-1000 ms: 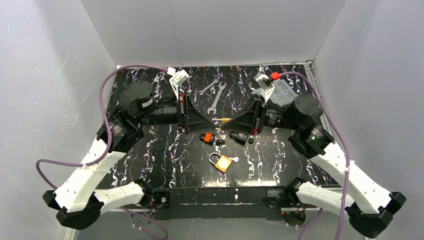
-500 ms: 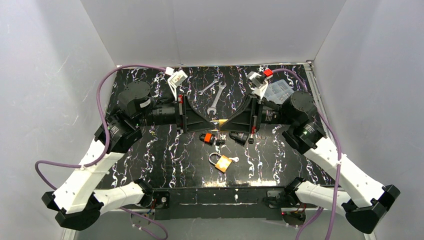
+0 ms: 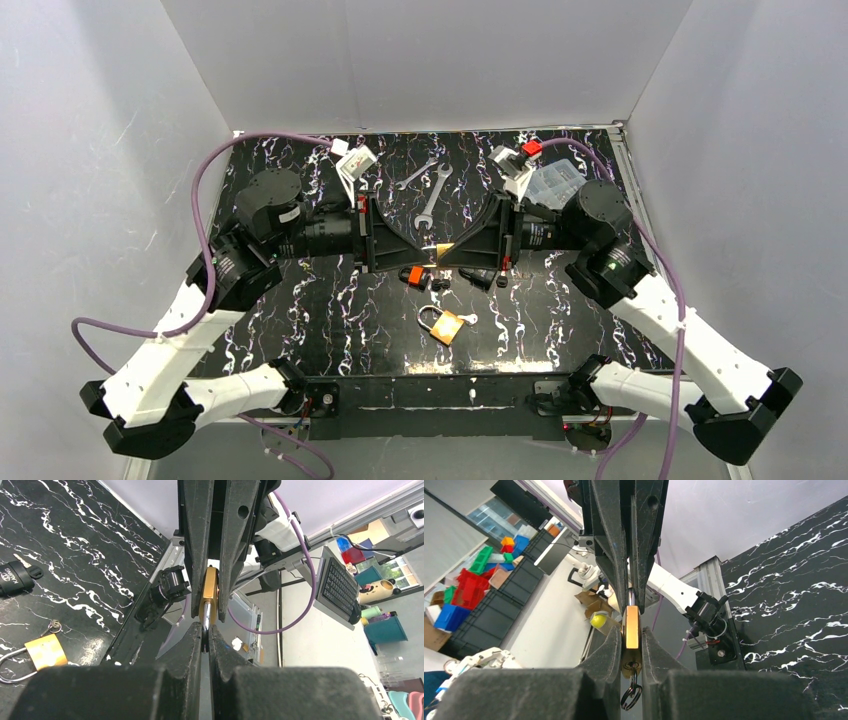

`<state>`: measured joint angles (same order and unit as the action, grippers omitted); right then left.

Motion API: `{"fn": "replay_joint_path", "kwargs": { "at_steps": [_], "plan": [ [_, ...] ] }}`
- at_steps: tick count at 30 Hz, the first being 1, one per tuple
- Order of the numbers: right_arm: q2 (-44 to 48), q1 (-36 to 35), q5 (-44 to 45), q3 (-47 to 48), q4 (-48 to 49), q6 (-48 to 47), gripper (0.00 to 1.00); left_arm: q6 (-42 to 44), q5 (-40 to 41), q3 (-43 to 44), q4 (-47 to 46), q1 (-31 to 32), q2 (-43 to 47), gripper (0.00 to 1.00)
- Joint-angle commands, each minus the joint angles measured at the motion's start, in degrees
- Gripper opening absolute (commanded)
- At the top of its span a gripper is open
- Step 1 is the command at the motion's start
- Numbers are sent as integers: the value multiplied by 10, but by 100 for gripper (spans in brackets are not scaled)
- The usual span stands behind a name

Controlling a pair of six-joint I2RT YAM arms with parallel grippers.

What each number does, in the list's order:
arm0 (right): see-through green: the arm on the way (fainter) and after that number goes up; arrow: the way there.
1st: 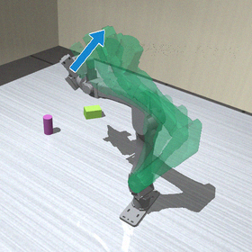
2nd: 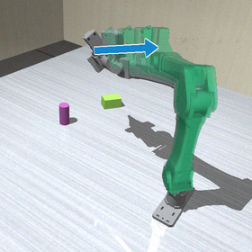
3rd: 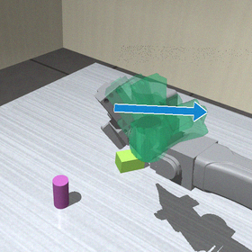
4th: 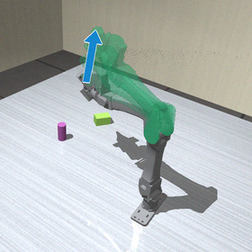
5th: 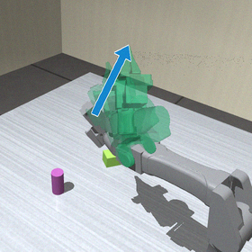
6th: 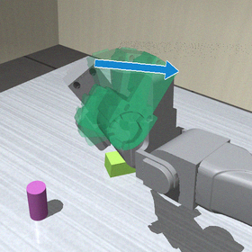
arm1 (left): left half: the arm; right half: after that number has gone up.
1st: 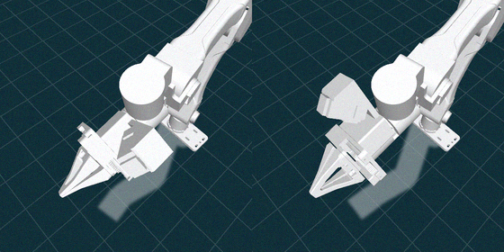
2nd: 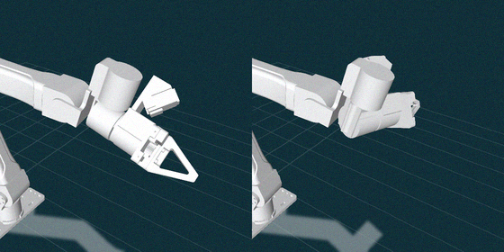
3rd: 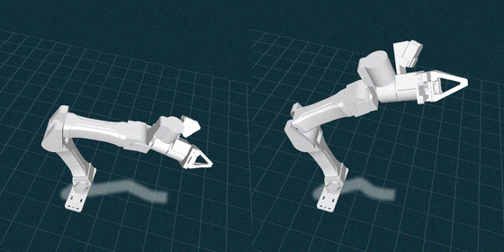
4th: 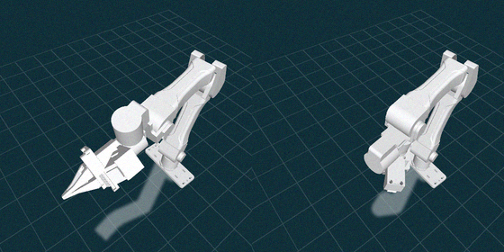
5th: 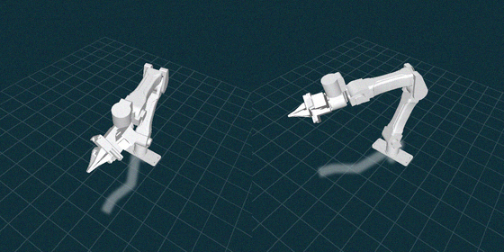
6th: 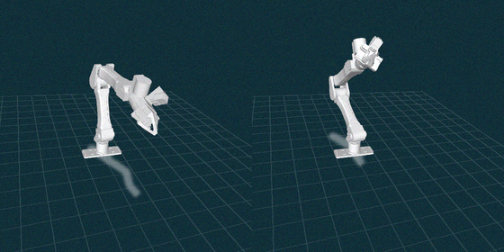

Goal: Lock with the key
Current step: Lock the lock.

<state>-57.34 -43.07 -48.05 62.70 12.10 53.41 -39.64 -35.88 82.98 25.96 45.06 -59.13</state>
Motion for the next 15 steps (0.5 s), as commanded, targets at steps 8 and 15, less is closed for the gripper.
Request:
{"fn": "replay_joint_path", "kwargs": {
  "at_steps": [8,15],
  "plan": [
    [8,-68,126,49,-128,-133,1,-10,73,-9,-33,37,-14,0],
    [-6,-97,175,74,-181,-162,1,-5,96,1,-24,51,-20,0]
  ]
}}
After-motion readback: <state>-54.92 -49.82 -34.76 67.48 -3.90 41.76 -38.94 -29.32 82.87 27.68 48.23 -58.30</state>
